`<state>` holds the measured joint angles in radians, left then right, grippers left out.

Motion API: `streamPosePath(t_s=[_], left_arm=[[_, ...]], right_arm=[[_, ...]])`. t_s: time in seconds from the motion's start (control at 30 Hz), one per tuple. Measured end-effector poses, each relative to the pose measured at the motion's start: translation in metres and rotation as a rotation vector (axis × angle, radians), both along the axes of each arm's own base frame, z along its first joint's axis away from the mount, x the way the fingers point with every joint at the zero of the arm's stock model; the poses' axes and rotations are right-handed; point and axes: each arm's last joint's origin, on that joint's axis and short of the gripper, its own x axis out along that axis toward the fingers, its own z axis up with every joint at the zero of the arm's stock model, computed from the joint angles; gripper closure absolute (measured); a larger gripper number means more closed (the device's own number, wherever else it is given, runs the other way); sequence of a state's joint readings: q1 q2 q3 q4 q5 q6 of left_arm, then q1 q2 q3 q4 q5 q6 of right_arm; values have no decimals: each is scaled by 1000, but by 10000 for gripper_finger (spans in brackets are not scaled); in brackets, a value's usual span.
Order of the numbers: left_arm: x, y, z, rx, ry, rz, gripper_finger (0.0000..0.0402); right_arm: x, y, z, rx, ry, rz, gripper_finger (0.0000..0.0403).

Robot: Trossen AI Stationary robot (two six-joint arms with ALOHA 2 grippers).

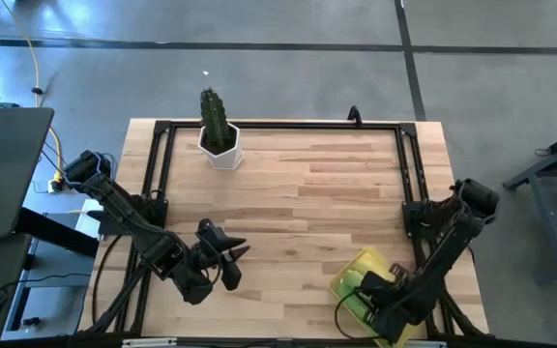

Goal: Roll microfiber towels into tight, uniform cylinder then place into a basket
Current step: Put the rolled light green towel into the yellow bin

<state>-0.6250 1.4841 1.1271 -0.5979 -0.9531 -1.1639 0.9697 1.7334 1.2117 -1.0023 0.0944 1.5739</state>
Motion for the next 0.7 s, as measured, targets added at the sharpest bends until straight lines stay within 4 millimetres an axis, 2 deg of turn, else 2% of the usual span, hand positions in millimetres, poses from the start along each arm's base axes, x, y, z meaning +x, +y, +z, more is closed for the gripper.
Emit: streamPosePath(t_s=[0.4,0.5,0.7], left_arm=[[3,-2,2,-10,-23,-15,307],[3,-2,2,-6,-19,-20,307],[3,-2,2,-6,-18,-20,307]], right_arm=[[7,13,-17,-2,-46,-11,393],[7,13,-17,-4,-50,-11,363],[5,10,-7,28,-56,12,257]])
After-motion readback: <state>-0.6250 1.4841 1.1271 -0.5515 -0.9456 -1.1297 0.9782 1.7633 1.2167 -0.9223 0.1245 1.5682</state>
